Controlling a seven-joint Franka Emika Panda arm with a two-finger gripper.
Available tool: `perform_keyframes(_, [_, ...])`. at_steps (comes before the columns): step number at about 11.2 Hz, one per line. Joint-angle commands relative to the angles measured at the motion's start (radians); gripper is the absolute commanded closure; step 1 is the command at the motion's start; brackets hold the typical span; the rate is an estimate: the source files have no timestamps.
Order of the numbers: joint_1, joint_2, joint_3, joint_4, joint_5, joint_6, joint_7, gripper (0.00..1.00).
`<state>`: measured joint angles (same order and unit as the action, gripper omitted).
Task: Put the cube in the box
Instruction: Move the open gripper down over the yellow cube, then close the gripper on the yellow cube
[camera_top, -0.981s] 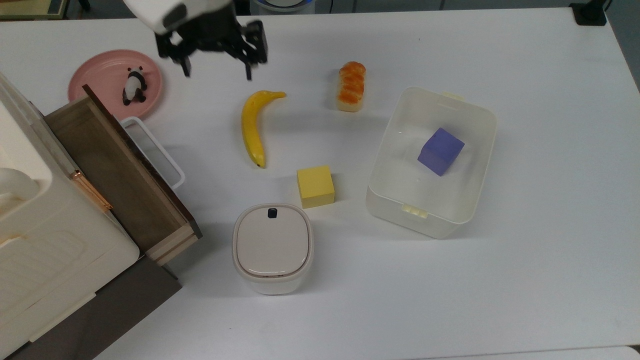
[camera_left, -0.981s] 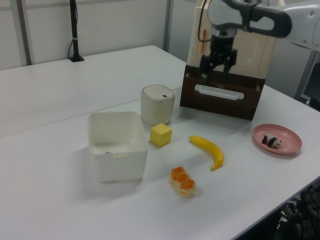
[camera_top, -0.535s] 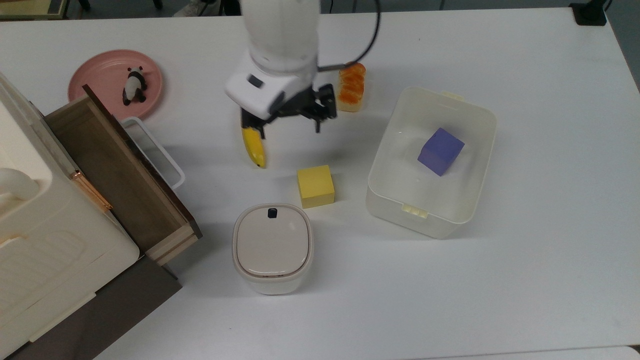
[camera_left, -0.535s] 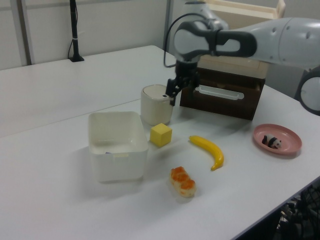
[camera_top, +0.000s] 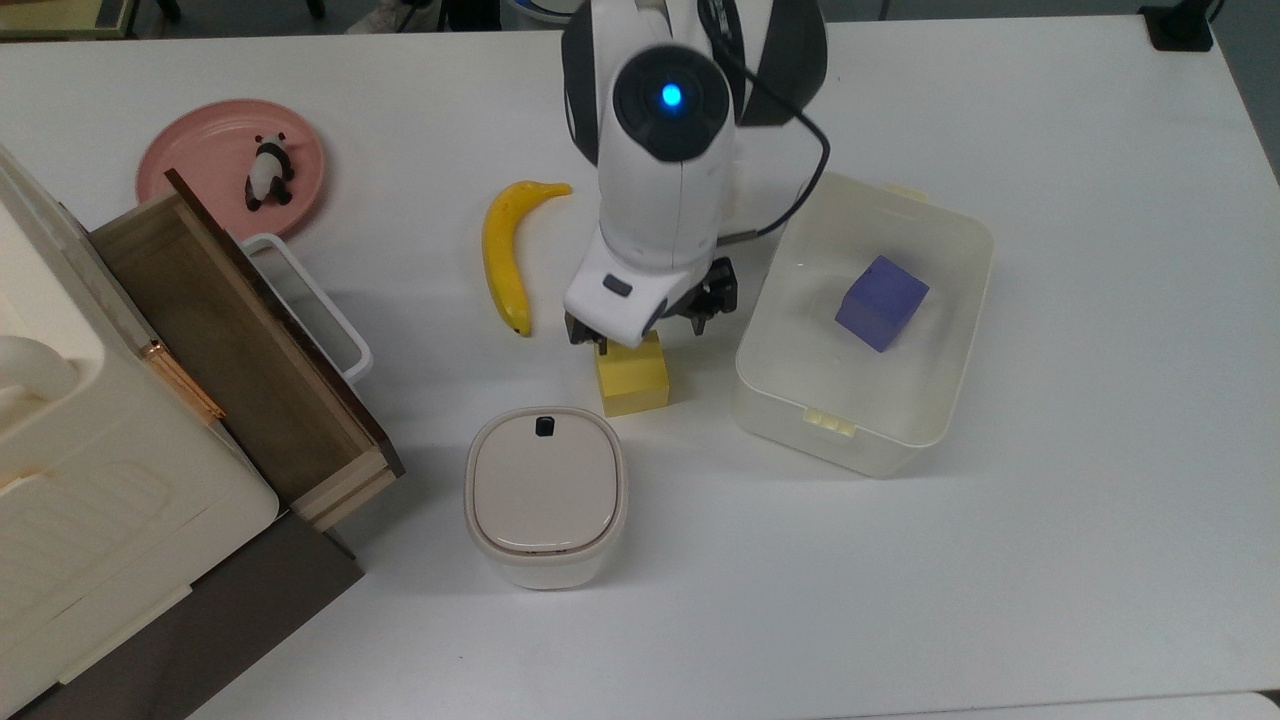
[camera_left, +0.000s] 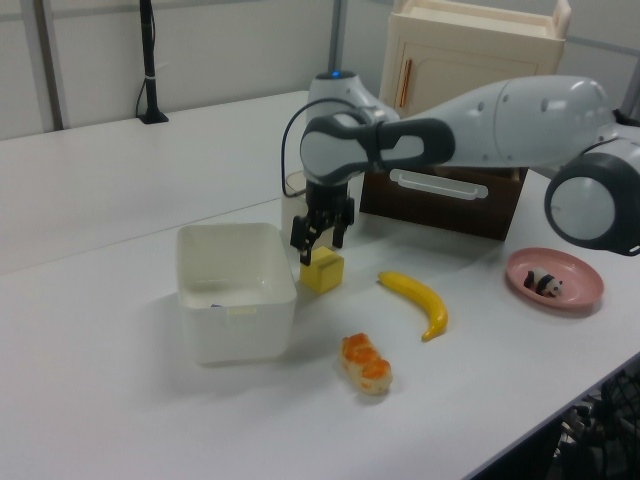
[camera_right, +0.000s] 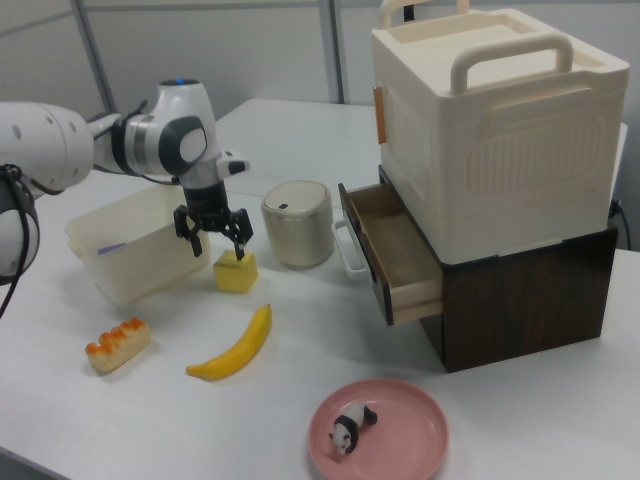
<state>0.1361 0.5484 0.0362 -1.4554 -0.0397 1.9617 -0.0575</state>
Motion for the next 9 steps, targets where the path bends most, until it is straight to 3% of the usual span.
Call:
perform_keyframes(1, [0.008,0.059,-0.01,0.0,-0.022,0.071,-0.022,0.0])
perform_keyframes(2, [0.008,0.073,-0.01,0.0,-0.034,0.077,-0.022,0.0])
perform_keyframes(4, [0.007,0.074,-0.012,0.004,-0.048,0.077,-0.03,0.18])
perform_keyframes(5, [0.005,0.065,-0.013,0.007,-0.046,0.075,-0.05,0.17])
perform_keyframes(6, [0.004,0.049,-0.013,0.006,-0.043,0.069,-0.054,0.0])
perform_keyframes(9, [0.002,0.035,-0.016,0.006,-0.074,0.066,-0.102,0.0])
